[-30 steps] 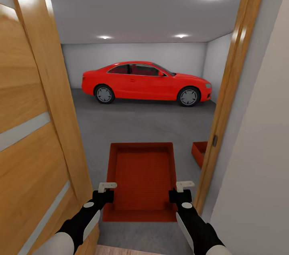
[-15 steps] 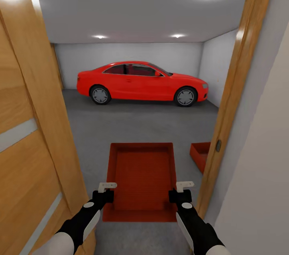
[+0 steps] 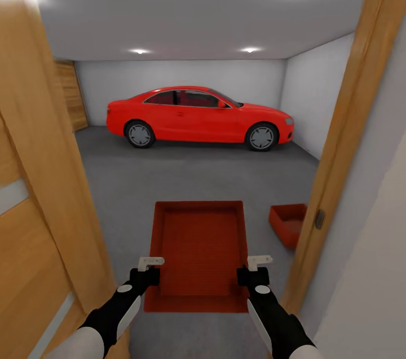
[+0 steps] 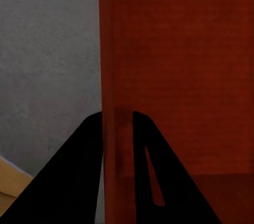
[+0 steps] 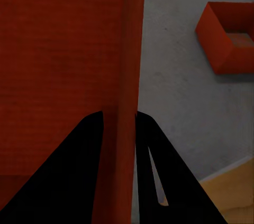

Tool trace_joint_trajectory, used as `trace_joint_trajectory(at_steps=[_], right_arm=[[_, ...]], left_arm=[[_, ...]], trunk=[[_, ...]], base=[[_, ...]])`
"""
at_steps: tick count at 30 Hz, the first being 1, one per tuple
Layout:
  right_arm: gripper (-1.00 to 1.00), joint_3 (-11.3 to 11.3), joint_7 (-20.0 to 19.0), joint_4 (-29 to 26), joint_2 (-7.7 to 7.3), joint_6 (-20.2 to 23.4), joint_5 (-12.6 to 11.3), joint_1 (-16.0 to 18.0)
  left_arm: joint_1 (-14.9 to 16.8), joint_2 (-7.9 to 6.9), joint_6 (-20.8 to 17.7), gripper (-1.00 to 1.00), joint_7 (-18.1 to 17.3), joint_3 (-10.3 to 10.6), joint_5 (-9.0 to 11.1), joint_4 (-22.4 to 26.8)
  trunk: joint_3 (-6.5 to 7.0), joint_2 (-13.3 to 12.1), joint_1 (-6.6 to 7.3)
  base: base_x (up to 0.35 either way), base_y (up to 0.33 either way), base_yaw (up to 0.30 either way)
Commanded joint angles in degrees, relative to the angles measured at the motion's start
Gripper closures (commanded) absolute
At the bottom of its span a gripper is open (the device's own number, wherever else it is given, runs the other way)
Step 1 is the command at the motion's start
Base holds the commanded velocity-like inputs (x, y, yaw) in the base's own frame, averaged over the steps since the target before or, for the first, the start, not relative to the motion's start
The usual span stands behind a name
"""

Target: Move the two storage containers from the living room to the garage. In the garage, place one container on the floor and stack the other container on top of it (either order is fine).

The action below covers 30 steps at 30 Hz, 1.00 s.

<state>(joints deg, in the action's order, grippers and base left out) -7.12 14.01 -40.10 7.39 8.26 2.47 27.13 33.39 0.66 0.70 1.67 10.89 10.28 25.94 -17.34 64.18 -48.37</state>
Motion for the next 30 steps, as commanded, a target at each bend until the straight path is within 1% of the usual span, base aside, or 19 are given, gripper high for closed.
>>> trace_joint_trajectory(at_steps=[1, 7, 16, 30], right_arm=[[1.0, -2.9, -0.1, -1.6, 1.49, 0.3, 0.8, 0.0], [1.0, -2.9, -0.1, -1.6, 1.49, 0.3, 0.8, 0.0], [1.0, -2.9, -0.1, -1.6, 1.49, 0.3, 0.8, 0.0], [1.0, -2.9, 0.0, -1.6, 1.49, 0.3, 0.8, 0.0]], left_arm=[[0.0, 0.05, 0.1, 1.0, -0.4, 2.3, 0.8, -0.3], [0.0, 0.05, 0.1, 1.0, -0.4, 2.3, 0.8, -0.3], [0.0, 0.05, 0.1, 1.0, -0.4, 2.3, 0.8, -0.3], [0.0, 0.05, 0.1, 1.0, -0.4, 2.3, 0.8, -0.3]], trunk=[[-0.07, 0.0, -0.04], [-0.07, 0.0, -0.04], [-0.07, 0.0, -0.04], [-0.07, 0.0, -0.04]], base=[[0.327, 0.0, 0.0], [0.31, 0.0, 0.0], [0.145, 0.012, 0.0], [0.318, 0.062, 0.0]])
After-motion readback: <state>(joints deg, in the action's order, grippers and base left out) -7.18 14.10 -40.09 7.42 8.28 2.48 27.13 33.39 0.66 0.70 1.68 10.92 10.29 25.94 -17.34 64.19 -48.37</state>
